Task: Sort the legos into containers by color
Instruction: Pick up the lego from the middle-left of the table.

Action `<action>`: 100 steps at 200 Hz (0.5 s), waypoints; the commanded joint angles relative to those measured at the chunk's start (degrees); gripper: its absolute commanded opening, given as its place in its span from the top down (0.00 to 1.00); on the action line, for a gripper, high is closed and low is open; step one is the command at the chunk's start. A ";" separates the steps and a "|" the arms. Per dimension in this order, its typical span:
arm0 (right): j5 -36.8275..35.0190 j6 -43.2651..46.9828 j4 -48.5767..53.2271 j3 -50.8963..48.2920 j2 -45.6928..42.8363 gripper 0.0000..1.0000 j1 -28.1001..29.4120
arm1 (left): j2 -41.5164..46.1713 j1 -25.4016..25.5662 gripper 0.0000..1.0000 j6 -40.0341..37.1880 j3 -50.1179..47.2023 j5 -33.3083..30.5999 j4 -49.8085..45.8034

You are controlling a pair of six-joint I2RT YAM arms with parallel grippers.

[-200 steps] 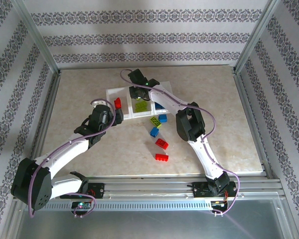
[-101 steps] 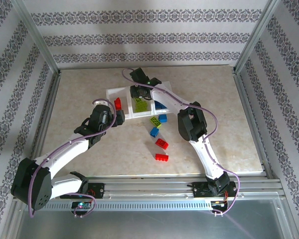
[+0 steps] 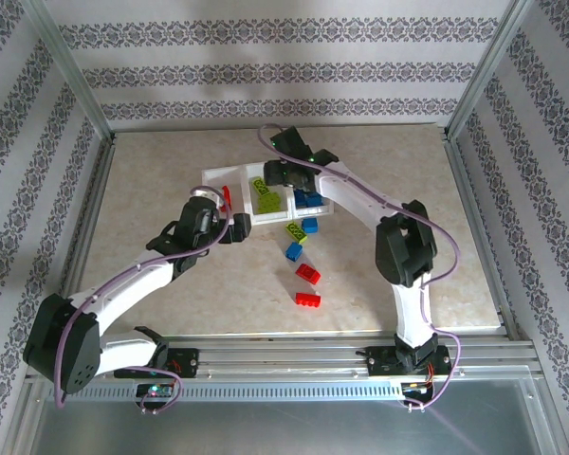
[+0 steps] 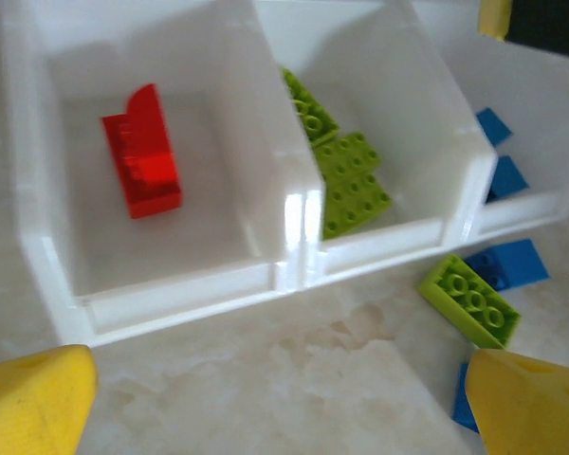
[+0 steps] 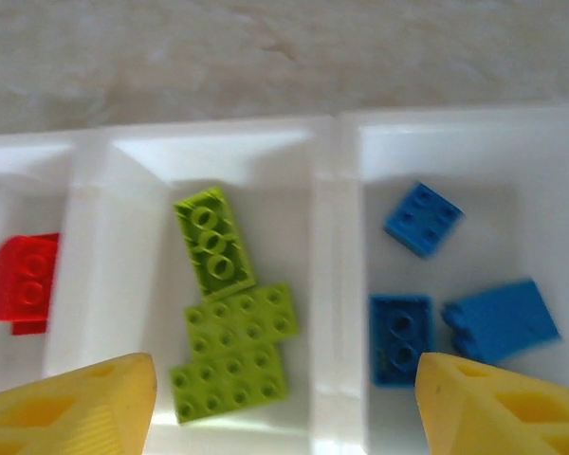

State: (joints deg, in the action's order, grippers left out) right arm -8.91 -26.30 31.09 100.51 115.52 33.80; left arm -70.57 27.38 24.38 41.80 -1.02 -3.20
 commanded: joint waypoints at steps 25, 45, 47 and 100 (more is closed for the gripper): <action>-7.17 -4.43 -1.30 -14.88 -11.87 0.02 -1.68 | -5.21 9.27 0.00 -0.94 4.48 3.03 -5.59; -9.44 -6.08 -1.21 -20.42 -16.11 0.02 -1.90 | -8.75 14.43 0.00 -2.24 6.01 2.06 -7.67; -9.70 -6.22 -1.21 -20.94 -16.53 0.02 -1.96 | -9.10 14.91 0.00 -2.41 6.19 1.94 -7.86; -14.21 -10.78 -0.03 -32.35 -24.62 0.02 -5.04 | -16.27 24.36 0.00 -7.65 11.09 4.14 -9.99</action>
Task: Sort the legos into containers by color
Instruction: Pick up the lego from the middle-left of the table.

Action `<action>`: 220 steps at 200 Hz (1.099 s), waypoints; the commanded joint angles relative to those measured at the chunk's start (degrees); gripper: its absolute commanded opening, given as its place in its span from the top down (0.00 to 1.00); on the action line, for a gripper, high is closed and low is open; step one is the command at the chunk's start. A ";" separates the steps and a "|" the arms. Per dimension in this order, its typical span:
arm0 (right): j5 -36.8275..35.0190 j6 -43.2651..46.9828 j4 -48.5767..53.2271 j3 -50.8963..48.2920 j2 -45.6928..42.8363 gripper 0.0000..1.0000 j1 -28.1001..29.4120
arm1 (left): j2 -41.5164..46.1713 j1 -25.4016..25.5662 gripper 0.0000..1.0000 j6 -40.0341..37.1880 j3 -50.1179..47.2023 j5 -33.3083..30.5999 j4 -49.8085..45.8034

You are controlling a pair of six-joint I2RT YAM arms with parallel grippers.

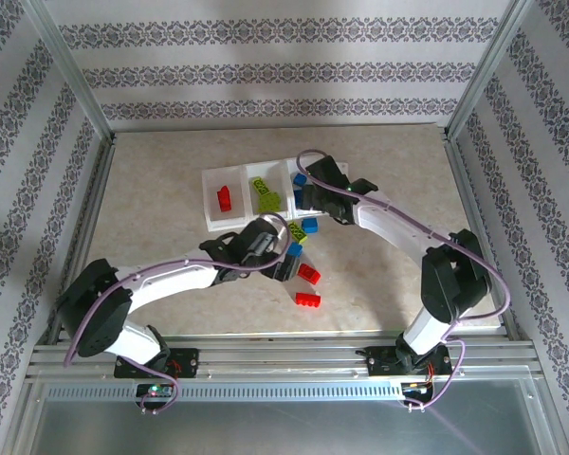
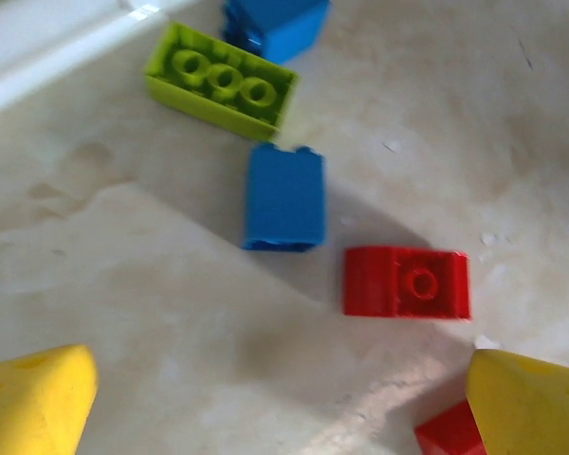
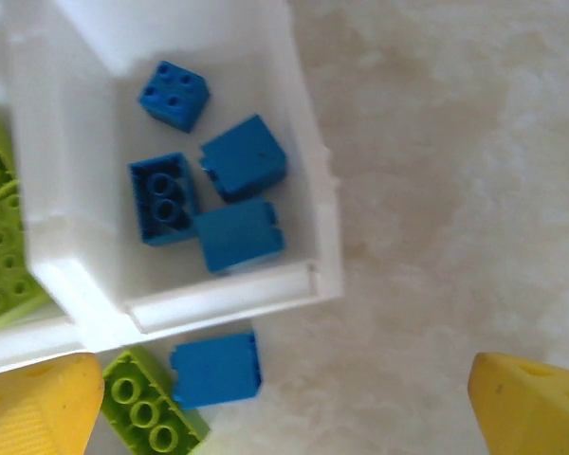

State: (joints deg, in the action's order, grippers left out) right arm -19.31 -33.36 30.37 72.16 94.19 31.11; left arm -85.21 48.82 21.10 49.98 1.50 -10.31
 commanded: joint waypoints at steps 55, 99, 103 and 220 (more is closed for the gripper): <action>-3.01 -6.08 -0.14 -10.87 -9.16 0.02 -5.53 | -6.05 6.19 0.06 -18.15 4.95 9.78 -4.96; -2.75 -6.36 -0.25 -11.85 -9.86 0.02 -5.80 | -8.24 7.14 0.08 -29.35 4.69 9.72 -7.24; -2.75 -6.36 -0.23 -11.78 -9.82 0.02 -5.80 | -8.52 7.32 0.08 -29.89 4.81 9.60 -7.35; -2.92 -6.89 -0.31 -12.27 -8.84 0.02 -5.89 | -14.51 11.74 0.23 -33.94 6.11 8.34 -4.89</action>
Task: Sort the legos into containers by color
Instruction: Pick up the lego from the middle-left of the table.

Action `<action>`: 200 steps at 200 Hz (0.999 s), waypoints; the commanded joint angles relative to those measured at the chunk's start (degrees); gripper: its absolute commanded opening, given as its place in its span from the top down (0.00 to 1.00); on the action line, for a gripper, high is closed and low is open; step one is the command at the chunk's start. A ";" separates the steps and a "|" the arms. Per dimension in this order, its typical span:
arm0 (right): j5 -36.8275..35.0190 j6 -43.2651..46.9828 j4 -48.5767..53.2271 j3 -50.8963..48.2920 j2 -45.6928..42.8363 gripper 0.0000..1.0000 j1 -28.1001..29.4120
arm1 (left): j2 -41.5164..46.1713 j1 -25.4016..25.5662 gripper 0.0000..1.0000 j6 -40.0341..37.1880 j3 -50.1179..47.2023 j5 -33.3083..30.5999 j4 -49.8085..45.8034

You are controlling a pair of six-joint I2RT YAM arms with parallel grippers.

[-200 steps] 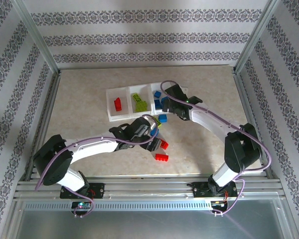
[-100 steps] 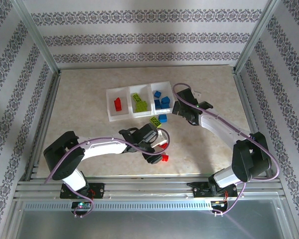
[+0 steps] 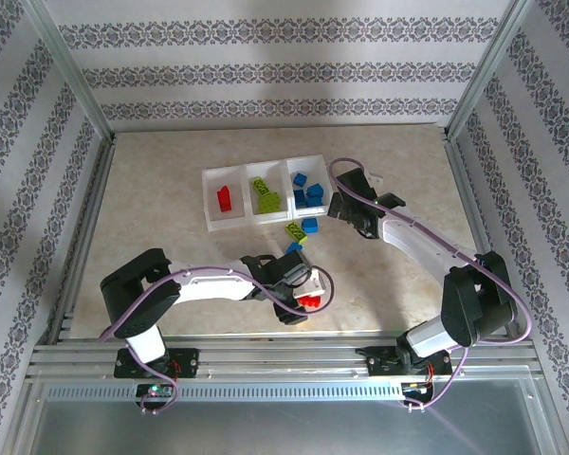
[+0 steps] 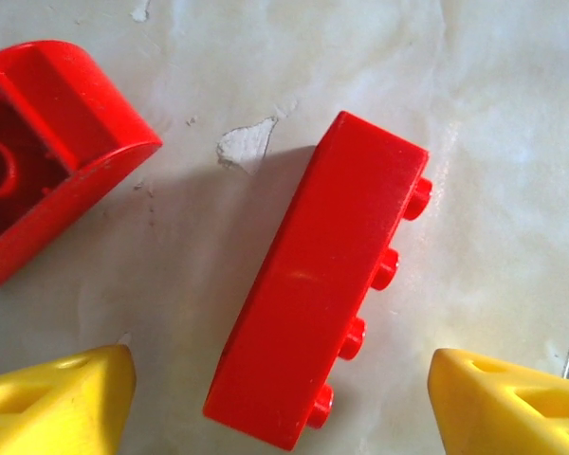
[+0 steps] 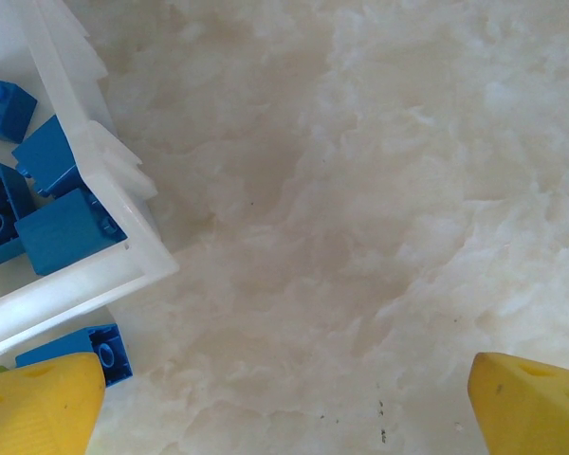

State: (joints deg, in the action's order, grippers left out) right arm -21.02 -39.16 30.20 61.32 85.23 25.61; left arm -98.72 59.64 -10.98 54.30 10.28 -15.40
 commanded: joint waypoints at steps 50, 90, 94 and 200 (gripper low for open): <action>-1.22 -1.14 -0.07 -1.90 -0.12 0.02 -0.82 | -1.65 1.36 0.32 -1.76 2.15 0.10 2.13; -1.31 -1.27 -0.14 -2.27 -0.41 0.02 -1.00 | -2.78 1.53 0.33 -2.31 2.97 0.00 2.13; -1.31 -1.27 -0.14 -2.31 -0.42 0.02 -1.00 | -2.88 1.61 0.33 -2.30 2.95 0.00 2.21; -1.31 -1.36 -0.14 -2.59 -0.36 0.01 -1.17 | -3.73 1.66 0.64 -0.62 3.35 0.27 3.82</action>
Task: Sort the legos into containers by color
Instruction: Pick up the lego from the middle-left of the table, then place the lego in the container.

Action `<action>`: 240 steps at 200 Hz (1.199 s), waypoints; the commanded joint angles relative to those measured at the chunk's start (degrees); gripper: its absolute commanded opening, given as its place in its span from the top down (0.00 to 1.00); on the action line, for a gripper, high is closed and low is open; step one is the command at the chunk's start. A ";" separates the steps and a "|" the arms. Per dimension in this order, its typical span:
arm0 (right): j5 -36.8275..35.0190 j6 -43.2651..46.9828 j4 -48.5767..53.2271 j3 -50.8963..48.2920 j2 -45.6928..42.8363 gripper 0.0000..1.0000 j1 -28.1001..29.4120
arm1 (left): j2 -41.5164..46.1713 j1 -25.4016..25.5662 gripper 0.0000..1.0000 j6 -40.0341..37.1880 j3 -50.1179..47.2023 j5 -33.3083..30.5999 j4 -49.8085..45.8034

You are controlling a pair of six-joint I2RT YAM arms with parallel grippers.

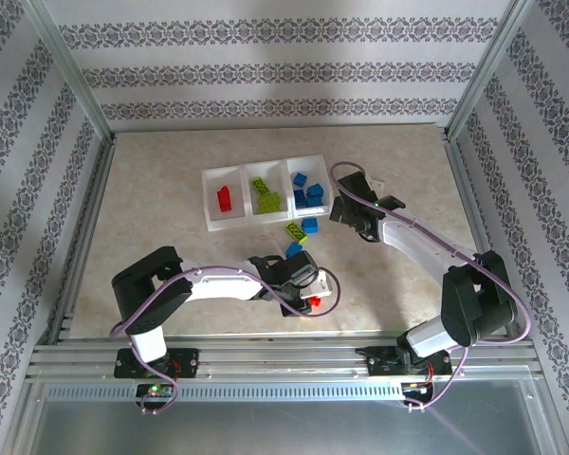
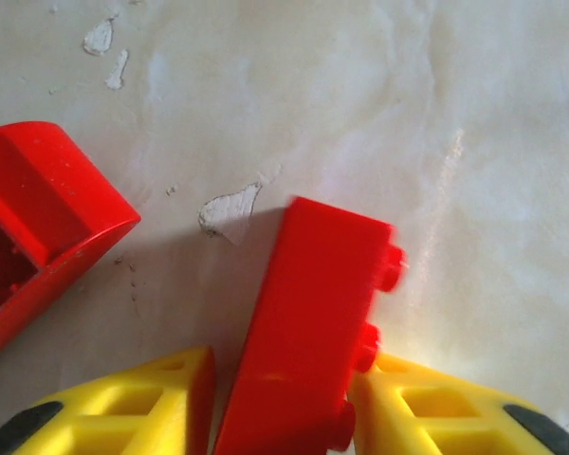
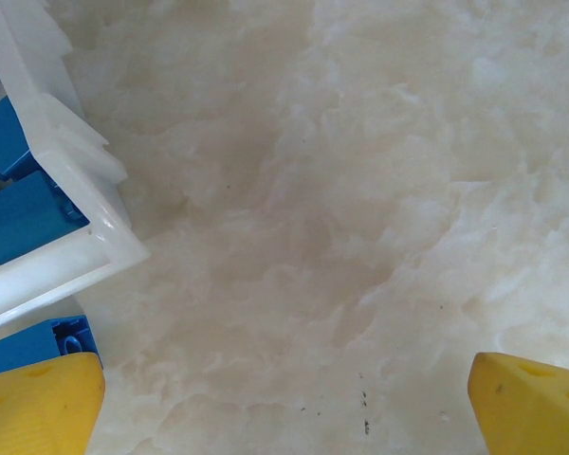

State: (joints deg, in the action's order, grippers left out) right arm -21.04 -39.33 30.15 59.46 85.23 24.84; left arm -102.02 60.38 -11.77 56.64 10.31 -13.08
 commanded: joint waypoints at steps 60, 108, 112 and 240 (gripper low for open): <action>-1.20 -1.27 -0.35 -0.85 -0.40 0.02 -0.49 | 3.27 0.88 0.78 3.16 -1.79 -0.17 4.44; -1.11 -1.27 -0.61 -1.14 -0.64 0.02 -0.48 | 8.65 0.72 0.78 6.51 -5.21 -3.78 6.41; -1.07 -1.34 -0.62 -1.14 -0.72 0.02 -0.49 | 9.18 0.66 0.78 6.70 -5.59 -4.19 6.52; 1.57 -2.67 -3.08 -3.04 0.00 0.01 -0.41 | 29.72 -14.75 0.81 18.41 -14.10 -13.89 9.53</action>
State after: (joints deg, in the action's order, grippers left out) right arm -20.03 -40.77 27.57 57.23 85.21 24.84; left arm -75.00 49.30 2.31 43.68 -1.61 -5.89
